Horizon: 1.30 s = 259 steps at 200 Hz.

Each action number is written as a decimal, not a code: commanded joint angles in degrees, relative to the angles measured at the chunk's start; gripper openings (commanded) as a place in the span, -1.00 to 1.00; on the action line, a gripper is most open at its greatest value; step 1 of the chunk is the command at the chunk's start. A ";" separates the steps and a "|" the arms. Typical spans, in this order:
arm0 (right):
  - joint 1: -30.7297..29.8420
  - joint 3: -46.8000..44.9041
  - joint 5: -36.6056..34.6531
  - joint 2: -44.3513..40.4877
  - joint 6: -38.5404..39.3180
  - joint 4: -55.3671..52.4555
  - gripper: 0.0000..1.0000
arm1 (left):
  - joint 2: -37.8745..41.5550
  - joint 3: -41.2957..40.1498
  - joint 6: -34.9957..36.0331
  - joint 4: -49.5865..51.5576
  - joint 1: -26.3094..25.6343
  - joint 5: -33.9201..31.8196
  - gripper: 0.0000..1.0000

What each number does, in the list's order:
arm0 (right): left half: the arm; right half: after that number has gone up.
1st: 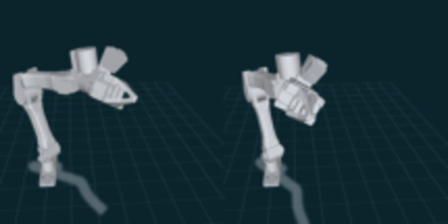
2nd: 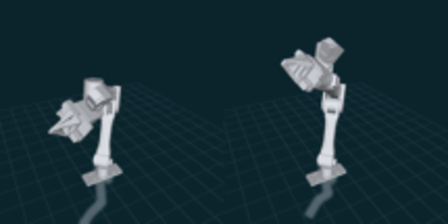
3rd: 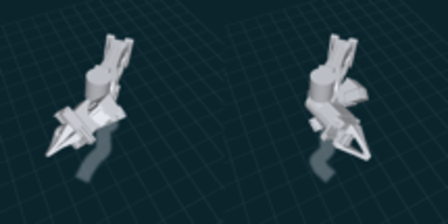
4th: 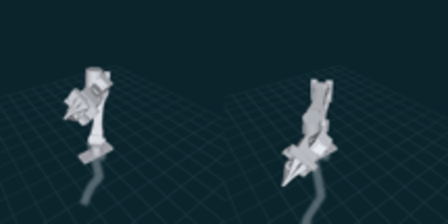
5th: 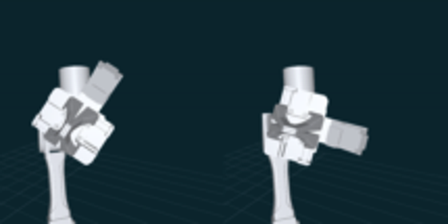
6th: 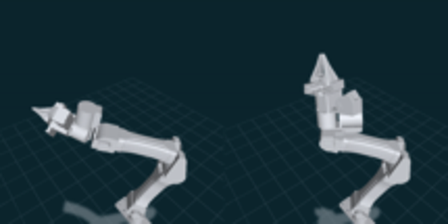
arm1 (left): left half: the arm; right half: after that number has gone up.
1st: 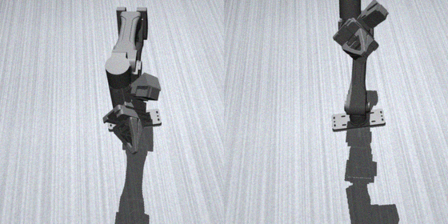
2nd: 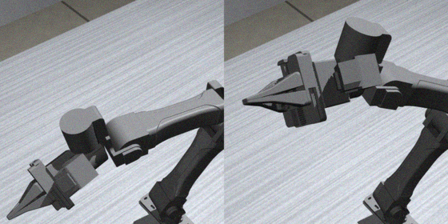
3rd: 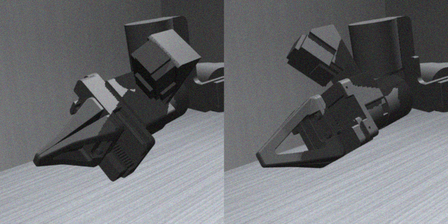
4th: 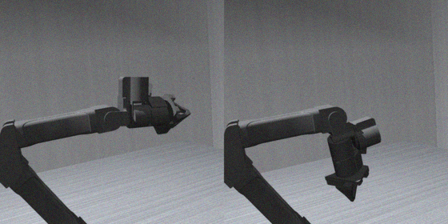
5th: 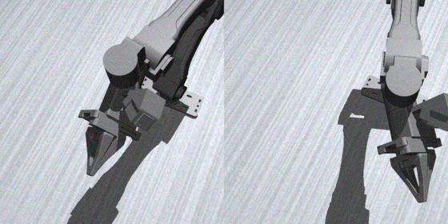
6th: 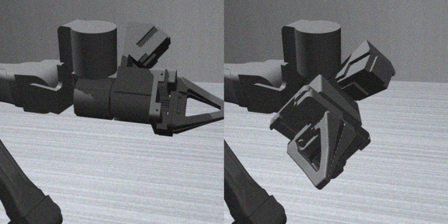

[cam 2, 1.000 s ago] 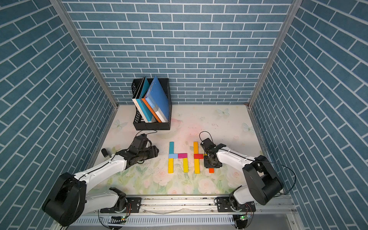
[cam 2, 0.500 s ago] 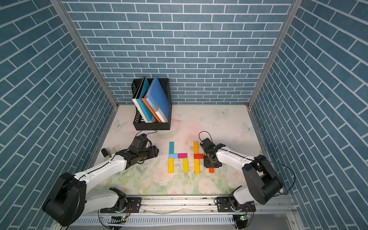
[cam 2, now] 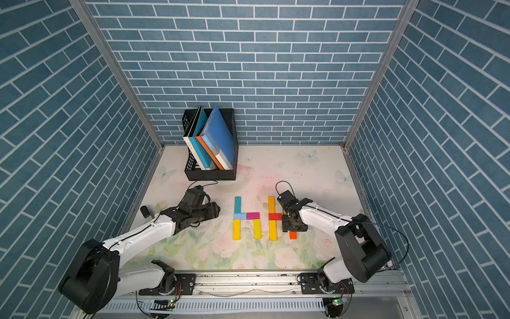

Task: Assemble the letter h with building blocks
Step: Assemble the building block at the center of the board, then reset both arms

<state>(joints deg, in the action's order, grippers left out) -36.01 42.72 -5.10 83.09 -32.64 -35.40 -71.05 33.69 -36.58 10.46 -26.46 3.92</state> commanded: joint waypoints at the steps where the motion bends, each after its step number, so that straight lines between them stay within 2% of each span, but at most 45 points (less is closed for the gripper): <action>1: -0.24 3.07 0.04 -4.11 0.56 -2.75 0.44 | 0.75 0.47 0.84 1.79 -0.19 -0.17 0.33; 31: -0.14 10.00 -0.18 -10.67 -0.13 -4.50 0.48 | 3.25 5.19 1.96 5.46 -0.19 -0.72 0.34; 58: 0.54 16.67 -4.16 -15.93 -1.39 -2.10 0.51 | 5.36 13.37 5.60 8.03 -0.09 -5.01 0.41; 86: 1.20 18.19 -14.60 -22.06 -4.58 3.77 0.65 | 6.05 22.30 10.13 8.52 0.15 -13.32 0.58; 106: 1.25 12.93 -25.08 -27.09 -3.64 11.27 0.73 | 7.44 24.73 12.11 4.97 0.22 -25.41 0.59; 116: 1.25 8.20 -27.05 -29.50 1.15 17.49 0.81 | 9.41 22.57 14.90 -0.74 0.20 -31.14 0.63; 127: 1.29 3.48 -30.72 -30.92 4.24 22.59 0.88 | 11.44 18.03 19.57 -8.95 0.27 -34.88 0.81; 135: 1.29 -1.26 -34.71 -31.30 3.87 26.55 0.87 | 12.23 13.27 21.96 -16.18 0.27 -38.41 0.86; 140: 1.29 -4.40 -35.77 -31.68 3.87 29.64 0.78 | 12.29 9.73 23.67 -21.28 0.37 -40.88 0.85; 148: 1.29 -9.75 -36.01 -32.65 8.86 37.02 0.70 | 12.03 4.43 26.96 -29.59 0.55 -43.37 0.85; 154: 1.36 -13.48 -36.96 -33.61 12.10 42.53 0.71 | 11.42 1.65 27.04 -33.68 1.47 -45.41 0.91; 163: 2.01 -17.95 -42.81 -34.80 11.40 47.67 0.84 | 9.98 -0.30 24.22 -35.67 4.18 -47.15 0.92; 174: 5.17 -21.36 -48.43 -35.96 8.44 50.62 0.93 | 8.42 -1.06 19.86 -35.09 8.47 -46.56 0.92; 183: 9.87 -23.44 -47.78 -36.49 8.48 52.79 0.91 | 7.53 -2.61 19.56 -37.42 11.62 -45.02 0.94; 196: 16.38 -25.31 -45.41 -34.96 10.08 54.72 0.89 | 6.33 -6.64 22.92 -43.36 14.73 -43.74 0.95; 220: 26.18 -25.79 -43.07 -25.92 10.87 54.98 0.89 | 3.78 -12.57 30.74 -53.97 18.17 -40.66 0.97; 239: 30.00 -29.20 -43.25 -20.89 11.53 60.79 0.91 | 0.29 -16.05 30.54 -59.20 20.24 -37.04 0.99; 245: 31.07 -28.62 -41.94 -20.86 10.39 58.63 0.90 | -0.95 -17.24 30.49 -61.05 20.43 -36.70 1.00; 259: 31.52 -30.48 -39.19 -21.27 13.32 64.68 0.89 | -3.74 -20.01 32.43 -66.97 20.48 -34.94 0.99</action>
<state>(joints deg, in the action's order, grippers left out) -5.87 14.79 -46.57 61.80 -23.44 19.84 -71.16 17.50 -8.27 -43.07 -6.74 -35.07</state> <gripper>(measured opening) 0.945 0.998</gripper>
